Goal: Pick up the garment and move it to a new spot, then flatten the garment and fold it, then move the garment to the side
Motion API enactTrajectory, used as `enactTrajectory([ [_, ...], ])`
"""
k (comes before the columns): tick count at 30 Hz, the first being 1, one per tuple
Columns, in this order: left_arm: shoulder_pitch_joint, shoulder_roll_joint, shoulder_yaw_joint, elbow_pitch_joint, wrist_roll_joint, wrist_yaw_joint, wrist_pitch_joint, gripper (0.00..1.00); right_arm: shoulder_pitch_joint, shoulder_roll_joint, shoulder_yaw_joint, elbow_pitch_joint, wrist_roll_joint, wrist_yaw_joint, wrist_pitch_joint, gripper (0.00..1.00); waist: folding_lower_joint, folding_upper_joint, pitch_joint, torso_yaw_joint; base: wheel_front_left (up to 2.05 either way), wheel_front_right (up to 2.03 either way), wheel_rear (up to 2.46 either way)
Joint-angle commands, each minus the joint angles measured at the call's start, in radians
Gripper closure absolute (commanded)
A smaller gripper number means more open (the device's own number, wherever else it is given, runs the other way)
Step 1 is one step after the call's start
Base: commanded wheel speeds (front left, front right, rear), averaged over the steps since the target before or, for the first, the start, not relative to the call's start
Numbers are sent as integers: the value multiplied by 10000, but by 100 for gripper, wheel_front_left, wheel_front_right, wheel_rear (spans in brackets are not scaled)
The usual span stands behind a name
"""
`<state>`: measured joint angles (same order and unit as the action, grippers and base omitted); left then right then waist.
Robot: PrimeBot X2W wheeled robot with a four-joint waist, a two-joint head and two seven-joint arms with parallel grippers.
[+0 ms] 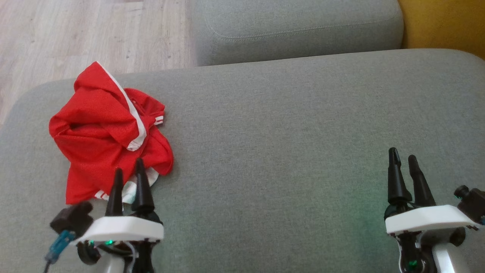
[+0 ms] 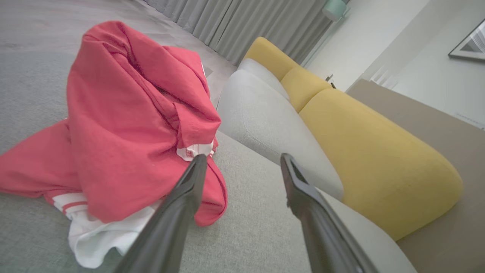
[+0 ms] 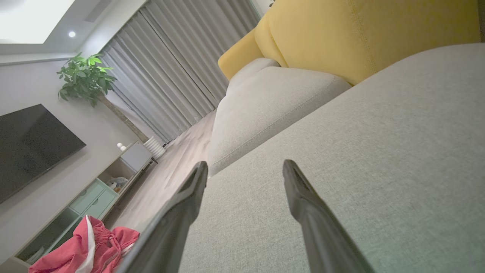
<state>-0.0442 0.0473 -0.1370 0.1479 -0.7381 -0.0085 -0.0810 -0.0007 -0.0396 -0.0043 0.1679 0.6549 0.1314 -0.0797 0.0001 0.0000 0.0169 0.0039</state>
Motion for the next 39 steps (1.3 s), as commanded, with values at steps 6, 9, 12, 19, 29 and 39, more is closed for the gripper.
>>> enactTrajectory([
  [6, -747, 337, -527, 28, 1237, 294, -266, 0, -485, -70, 261, -541, -1062, -4, -292, 0, -1, 0, -13, 39, 0, 0, 0],
  [9, -880, 467, -945, 221, 1832, 557, -385, 0, -476, -73, 363, -572, -1679, -5, -410, 0, -1, 0, -34, 48, 0, 0, 0],
  [12, -979, 564, -1222, 419, 2225, 727, -475, 0, -457, -75, 411, -570, -2172, -5, -498, 0, -1, 0, -53, 54, 0, 0, 0],
  [19, -1242, 828, -1777, 716, 3203, 1252, -683, 0, -465, -80, 516, -608, -3236, -5, -705, 0, -1, 0, -58, 60, 0, 0, 0],
  [29, -1555, 1081, -2624, 785, 4260, 1692, -949, 0, -477, -86, 610, -600, -4671, -6, -969, 0, -1, 0, -39, 107, 0, 0, 0],
  [39, -1630, 1116, -2992, 524, 4774, 2039, -1247, 0, -473, -93, 704, -691, -5597, -6, -1264, 0, -1, 0, 25, 167, 0, 0, 0],
])
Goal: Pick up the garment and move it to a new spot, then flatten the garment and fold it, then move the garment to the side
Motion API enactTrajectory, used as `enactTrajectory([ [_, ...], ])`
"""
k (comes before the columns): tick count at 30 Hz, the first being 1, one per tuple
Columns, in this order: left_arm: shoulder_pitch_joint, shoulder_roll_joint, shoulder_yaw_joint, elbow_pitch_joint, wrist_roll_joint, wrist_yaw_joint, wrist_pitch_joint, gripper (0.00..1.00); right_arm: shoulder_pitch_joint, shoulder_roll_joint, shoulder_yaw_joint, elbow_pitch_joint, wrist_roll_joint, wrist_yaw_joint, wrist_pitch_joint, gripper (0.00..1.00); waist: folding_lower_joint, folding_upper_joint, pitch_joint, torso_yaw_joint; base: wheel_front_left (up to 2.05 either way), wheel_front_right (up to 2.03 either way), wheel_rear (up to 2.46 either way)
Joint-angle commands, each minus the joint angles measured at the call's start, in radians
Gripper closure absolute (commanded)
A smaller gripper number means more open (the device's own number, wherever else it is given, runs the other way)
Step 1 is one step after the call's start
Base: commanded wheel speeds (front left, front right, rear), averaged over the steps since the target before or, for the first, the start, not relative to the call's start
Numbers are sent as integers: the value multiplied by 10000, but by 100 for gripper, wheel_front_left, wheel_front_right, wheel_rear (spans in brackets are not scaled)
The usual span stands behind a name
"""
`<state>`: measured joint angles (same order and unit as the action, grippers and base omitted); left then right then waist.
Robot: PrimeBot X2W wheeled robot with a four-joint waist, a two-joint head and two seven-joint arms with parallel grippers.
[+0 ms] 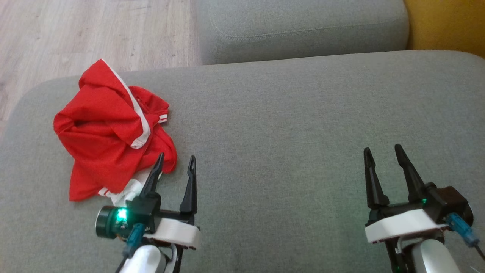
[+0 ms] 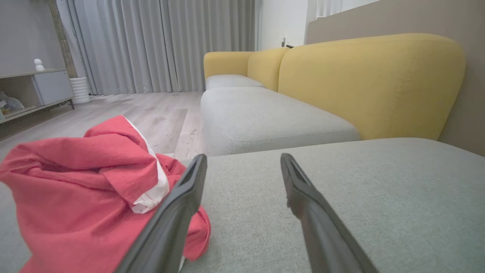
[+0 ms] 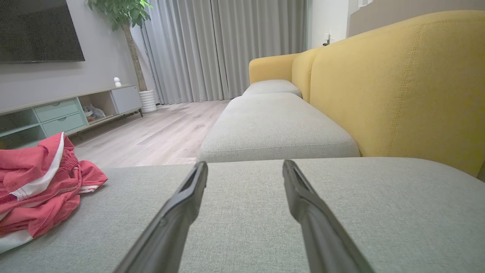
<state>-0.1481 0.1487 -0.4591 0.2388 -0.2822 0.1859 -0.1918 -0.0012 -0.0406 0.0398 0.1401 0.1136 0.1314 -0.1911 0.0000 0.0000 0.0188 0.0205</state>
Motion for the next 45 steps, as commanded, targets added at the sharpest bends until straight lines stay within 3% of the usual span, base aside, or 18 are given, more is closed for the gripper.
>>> enactTrajectory([
  [1, -557, 64, 271, -448, 188, 101, -168, 0, -462, -84, 258, -409, -158, -6, -180, 0, 0, 0, 13, 9, 0, 0, 0],
  [13, -42, -486, 1220, -409, 334, -390, -525, 0, -361, -92, 92, -19, 504, -7, -534, 0, 0, 0, 33, 67, 0, 0, 0],
  [18, 34, -639, 1311, 27, 836, -743, -672, 0, -344, -96, 146, 191, 460, -7, -680, 0, 0, 0, 22, 71, 0, 0, 0],
  [32, -29, -882, 1743, 427, 1215, -1198, -699, 0, -420, -96, 229, 283, 634, -7, -707, 0, 0, 0, 50, 98, 0, 0, 0],
  [45, 43, -933, 2396, 520, 1475, -1250, -699, 0, -297, -96, 723, 299, 824, -7, -707, 0, 0, 0, -126, 1102, 0, 0, 0],
])
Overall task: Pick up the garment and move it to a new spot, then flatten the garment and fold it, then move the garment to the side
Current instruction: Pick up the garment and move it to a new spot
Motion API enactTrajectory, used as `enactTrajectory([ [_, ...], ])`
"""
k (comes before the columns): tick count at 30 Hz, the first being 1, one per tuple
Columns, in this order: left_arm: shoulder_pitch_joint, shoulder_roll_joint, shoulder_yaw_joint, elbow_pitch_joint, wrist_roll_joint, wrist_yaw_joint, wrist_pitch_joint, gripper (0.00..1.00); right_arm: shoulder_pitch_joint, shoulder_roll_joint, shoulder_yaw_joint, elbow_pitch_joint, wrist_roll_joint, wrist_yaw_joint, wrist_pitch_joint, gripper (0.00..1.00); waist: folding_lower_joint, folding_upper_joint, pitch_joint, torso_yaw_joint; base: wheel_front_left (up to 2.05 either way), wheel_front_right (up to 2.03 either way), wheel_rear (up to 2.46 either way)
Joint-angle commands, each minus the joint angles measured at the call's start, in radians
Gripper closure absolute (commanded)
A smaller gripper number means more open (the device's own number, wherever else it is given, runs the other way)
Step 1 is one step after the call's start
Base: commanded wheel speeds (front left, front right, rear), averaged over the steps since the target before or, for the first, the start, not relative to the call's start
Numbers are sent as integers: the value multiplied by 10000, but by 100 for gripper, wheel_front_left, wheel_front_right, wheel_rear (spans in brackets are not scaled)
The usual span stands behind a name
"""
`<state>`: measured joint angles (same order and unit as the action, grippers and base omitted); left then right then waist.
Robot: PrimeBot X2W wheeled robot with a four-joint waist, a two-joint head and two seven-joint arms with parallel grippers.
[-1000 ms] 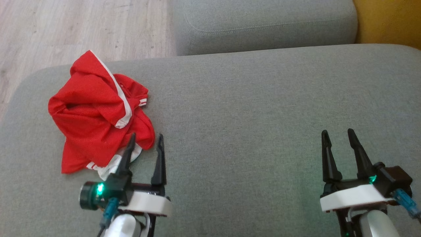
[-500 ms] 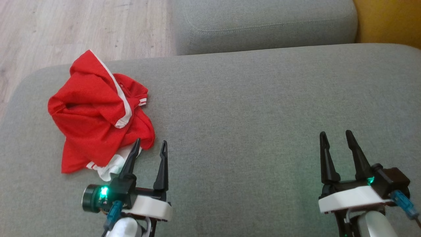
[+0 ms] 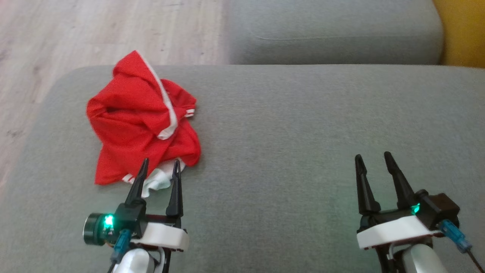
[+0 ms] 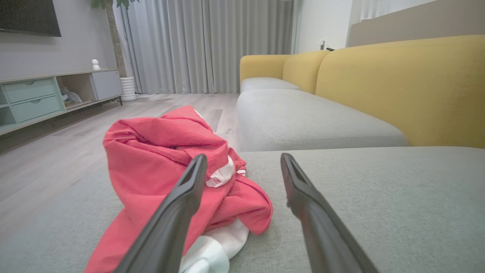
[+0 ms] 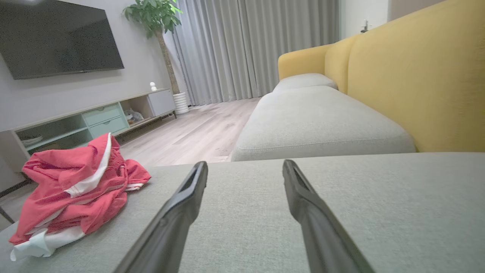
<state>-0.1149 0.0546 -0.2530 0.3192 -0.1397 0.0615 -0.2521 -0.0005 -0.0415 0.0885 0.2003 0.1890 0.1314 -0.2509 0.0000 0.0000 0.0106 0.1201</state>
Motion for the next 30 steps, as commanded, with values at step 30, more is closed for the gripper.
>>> enactTrajectory([
  [30, 164, -21, 741, -177, 419, -126, -97, 0, 35, -87, 1120, -266, 291, -7, -109, 0, 0, 0, -391, 2063, 0, 0, 0],
])
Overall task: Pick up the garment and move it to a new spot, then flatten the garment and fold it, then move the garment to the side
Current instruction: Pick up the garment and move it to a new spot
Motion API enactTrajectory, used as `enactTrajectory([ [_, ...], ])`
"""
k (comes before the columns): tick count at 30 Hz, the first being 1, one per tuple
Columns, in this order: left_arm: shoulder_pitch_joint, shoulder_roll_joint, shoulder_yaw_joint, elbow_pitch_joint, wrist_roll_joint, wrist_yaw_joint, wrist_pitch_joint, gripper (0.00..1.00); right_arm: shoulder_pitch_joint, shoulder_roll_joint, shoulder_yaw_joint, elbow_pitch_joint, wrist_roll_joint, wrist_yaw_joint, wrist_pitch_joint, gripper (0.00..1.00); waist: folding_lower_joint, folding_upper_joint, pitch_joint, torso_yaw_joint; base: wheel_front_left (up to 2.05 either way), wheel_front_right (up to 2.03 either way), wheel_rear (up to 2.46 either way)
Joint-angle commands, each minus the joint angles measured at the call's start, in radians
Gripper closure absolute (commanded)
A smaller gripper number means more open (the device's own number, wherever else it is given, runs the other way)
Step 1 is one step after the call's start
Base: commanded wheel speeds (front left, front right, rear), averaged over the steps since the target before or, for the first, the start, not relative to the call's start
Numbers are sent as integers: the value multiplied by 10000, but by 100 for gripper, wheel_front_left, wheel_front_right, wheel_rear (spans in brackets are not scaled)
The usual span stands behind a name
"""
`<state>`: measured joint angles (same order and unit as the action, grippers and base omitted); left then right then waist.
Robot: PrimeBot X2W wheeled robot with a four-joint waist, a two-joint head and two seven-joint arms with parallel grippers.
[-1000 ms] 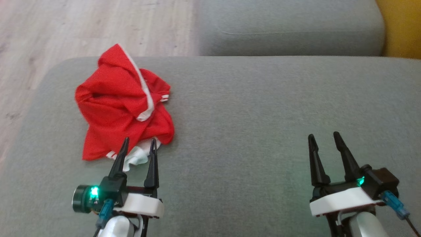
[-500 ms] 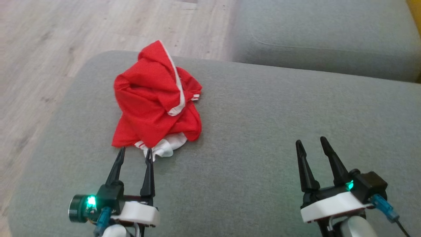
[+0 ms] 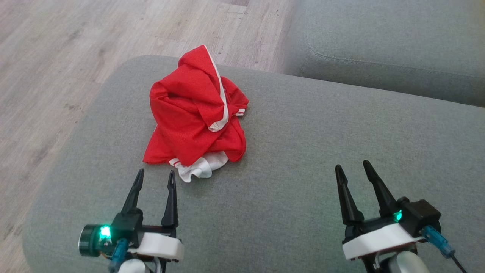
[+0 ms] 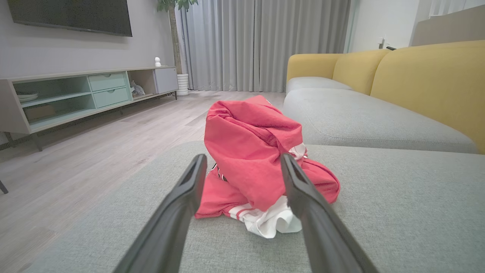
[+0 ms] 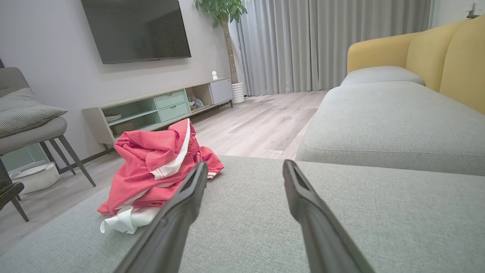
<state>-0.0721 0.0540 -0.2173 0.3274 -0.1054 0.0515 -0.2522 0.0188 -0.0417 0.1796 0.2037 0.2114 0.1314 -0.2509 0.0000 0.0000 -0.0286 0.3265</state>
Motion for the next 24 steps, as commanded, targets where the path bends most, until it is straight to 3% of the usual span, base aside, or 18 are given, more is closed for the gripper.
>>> enactTrajectory([
  [1, -280, -16, 391, -255, 78, -27, -95, 0, -160, -85, 213, -301, 60, -7, -109, 0, 0, 0, 7, 2, 0, 0, 0],
  [9, -928, 66, 236, -99, 312, -306, -95, 0, -355, -85, -28, -324, -96, -7, -109, 0, 0, 0, 627, -277, 0, 0, 0],
  [14, -2419, 196, -267, 620, 593, -936, -47, 0, -643, -85, -238, -328, -335, -7, -109, 0, 0, 0, 1386, -526, 0, 0, 0],
  [19, -4307, 363, -613, 1701, 806, -1328, 682, 0, -1012, -85, -313, -380, -437, -7, -109, 0, 0, 0, 2026, -890, 0, 0, 0],
  [24, -5571, 567, -454, 2984, 889, -1116, 1806, 0, -1255, -85, -245, -385, -420, -7, -109, 0, 0, 0, 2445, -1302, 0, 0, 0],
])
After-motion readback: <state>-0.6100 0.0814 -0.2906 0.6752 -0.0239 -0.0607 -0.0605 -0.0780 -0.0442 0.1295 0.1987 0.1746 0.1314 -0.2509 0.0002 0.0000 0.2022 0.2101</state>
